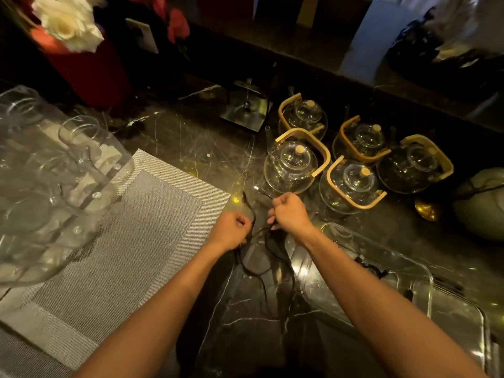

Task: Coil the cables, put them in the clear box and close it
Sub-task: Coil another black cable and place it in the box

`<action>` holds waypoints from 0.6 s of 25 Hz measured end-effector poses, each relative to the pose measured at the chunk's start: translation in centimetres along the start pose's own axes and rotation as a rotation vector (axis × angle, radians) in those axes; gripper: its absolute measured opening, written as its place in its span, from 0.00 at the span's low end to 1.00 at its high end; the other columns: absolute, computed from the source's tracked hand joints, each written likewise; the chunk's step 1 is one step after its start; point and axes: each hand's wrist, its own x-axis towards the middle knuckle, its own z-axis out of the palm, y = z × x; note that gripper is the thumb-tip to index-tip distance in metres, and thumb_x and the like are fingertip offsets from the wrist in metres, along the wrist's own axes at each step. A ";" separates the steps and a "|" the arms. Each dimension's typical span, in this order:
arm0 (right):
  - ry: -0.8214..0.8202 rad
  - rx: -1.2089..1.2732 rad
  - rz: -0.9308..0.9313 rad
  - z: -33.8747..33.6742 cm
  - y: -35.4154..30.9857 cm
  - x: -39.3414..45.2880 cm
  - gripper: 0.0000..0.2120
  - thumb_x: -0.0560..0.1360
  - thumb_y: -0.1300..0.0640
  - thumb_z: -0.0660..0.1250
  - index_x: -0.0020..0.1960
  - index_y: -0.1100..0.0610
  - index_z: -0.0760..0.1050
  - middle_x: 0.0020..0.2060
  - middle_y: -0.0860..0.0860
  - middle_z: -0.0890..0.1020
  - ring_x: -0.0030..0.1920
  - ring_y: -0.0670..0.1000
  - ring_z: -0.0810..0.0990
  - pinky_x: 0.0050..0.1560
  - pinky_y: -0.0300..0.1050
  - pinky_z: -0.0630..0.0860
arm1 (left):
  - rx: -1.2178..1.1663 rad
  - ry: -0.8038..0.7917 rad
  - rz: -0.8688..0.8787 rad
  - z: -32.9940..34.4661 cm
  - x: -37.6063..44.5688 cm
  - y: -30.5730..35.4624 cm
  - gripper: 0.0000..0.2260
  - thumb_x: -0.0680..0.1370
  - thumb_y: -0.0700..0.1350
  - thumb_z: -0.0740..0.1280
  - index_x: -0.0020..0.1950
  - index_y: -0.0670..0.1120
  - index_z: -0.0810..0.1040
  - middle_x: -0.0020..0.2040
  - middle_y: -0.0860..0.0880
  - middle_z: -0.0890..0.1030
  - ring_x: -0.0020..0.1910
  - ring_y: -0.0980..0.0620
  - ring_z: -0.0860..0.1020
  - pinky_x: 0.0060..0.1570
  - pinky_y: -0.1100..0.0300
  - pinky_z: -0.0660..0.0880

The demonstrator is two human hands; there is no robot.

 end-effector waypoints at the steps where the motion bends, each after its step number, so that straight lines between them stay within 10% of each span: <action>1: -0.039 0.190 0.029 -0.6 -0.2 -0.8 0.09 0.82 0.62 0.57 0.44 0.58 0.71 0.35 0.55 0.78 0.28 0.48 0.79 0.37 0.56 0.82 | -0.019 -0.075 -0.017 0.0 -0.7 0.1 0.10 0.79 0.40 0.65 0.38 0.46 0.78 0.29 0.46 0.79 0.25 0.51 0.80 0.32 0.56 0.78; 4: -0.087 0.472 0.035 -3.5 -0.9 -4.0 0.11 0.83 0.61 0.56 0.43 0.54 0.68 0.31 0.49 0.69 0.23 0.44 0.66 0.22 0.40 0.67 | -0.007 -0.358 -0.054 -0.5 -3.7 1.6 0.05 0.80 0.36 0.65 0.46 0.43 0.77 0.34 0.43 0.80 0.23 0.56 0.80 0.21 0.62 0.76; 9: -0.146 0.664 0.091 -7.4 0.3 -9.7 0.14 0.84 0.61 0.53 0.41 0.52 0.67 0.25 0.44 0.62 0.20 0.42 0.57 0.17 0.35 0.50 | 0.247 -0.722 -0.014 -0.6 -9.3 4.3 0.10 0.78 0.42 0.72 0.57 0.42 0.77 0.43 0.39 0.86 0.34 0.50 0.84 0.30 0.63 0.79; 15: -0.228 0.675 -0.010 -10.7 2.9 -15.8 0.13 0.84 0.59 0.55 0.41 0.53 0.68 0.27 0.46 0.60 0.23 0.43 0.56 0.18 0.35 0.50 | 0.019 -0.438 0.252 0.5 -13.5 10.1 0.17 0.84 0.51 0.61 0.55 0.39 0.81 0.53 0.38 0.85 0.45 0.47 0.84 0.47 0.49 0.82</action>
